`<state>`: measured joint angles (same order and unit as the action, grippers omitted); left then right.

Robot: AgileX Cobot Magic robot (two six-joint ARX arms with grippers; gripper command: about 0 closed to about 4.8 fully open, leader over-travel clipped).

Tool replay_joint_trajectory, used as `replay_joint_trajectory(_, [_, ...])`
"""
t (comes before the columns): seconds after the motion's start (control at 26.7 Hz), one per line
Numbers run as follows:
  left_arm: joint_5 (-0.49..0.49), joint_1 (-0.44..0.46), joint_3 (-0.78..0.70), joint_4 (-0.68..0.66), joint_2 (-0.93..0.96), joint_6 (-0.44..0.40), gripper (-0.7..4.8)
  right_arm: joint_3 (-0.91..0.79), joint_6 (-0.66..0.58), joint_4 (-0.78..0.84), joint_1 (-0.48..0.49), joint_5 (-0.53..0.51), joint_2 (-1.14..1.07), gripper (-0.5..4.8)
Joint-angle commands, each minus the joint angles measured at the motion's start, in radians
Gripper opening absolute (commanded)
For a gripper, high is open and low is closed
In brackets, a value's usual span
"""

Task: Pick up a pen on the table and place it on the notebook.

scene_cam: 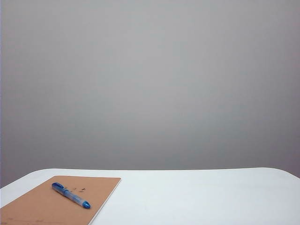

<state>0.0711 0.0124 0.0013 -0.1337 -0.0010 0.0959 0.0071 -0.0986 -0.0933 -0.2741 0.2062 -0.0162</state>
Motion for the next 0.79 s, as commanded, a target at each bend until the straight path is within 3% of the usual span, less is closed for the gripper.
replay_joint_trajectory(0.04, [0.050,0.000,0.005,0.029,0.002,-0.024,-0.04,-0.006,0.001,0.014,0.000,0.002,0.001,-0.01])
replay_joint_trajectory(0.22, [0.045,0.001,0.005,-0.044,0.002,-0.044,0.33,-0.006,0.002,-0.050,0.000,0.030,0.000,-0.02])
replay_joint_trajectory(0.41, [0.027,0.001,0.005,-0.045,0.002,-0.040,0.25,-0.006,0.021,-0.063,0.001,0.091,-0.004,-0.02])
replay_joint_trajectory(0.79, [0.023,0.000,0.005,-0.044,0.002,-0.037,0.26,-0.006,0.021,-0.063,0.000,0.061,-0.004,-0.01])
